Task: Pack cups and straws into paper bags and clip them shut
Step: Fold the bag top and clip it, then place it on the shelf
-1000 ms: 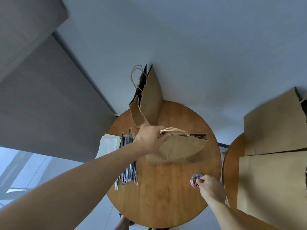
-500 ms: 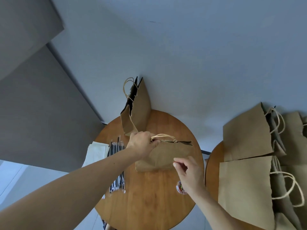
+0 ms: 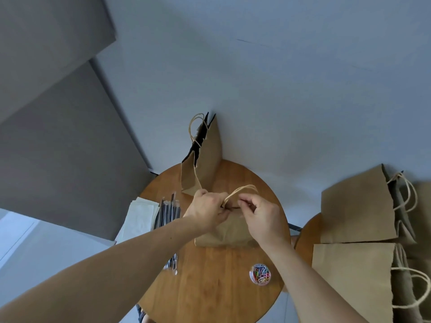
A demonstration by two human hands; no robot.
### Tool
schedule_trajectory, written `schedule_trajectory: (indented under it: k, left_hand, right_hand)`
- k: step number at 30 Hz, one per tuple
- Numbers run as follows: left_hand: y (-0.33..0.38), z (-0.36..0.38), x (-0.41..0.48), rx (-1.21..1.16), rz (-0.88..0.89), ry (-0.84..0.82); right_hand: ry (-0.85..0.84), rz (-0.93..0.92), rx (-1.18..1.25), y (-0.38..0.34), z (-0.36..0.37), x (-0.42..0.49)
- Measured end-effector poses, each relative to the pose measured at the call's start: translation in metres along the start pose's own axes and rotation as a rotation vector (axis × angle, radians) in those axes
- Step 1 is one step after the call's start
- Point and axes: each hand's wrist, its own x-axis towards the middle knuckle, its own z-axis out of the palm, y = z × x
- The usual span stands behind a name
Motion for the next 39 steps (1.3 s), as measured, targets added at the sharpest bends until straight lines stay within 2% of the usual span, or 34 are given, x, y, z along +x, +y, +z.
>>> schedule_trajectory:
  k: [12, 23, 35, 39]
  left_hand:
    - [-0.004, 0.001, 0.002, 0.038, 0.030, -0.020]
    - [-0.003, 0.003, 0.004, 0.033, 0.021, -0.008]
    - [-0.003, 0.009, 0.001, -0.005, 0.009, 0.040]
    - [-0.001, 0.005, 0.002, -0.014, 0.017, 0.044]
  right_hand:
    - [-0.135, 0.045, 0.000, 0.014, 0.011, 0.010]
    - [-0.071, -0.144, -0.126, 0.024, 0.013, 0.007]
    - [-0.225, -0.104, -0.265, 0.029, 0.007, 0.009]
    - [-0.191, -0.156, -0.236, 0.027, 0.004, 0.005]
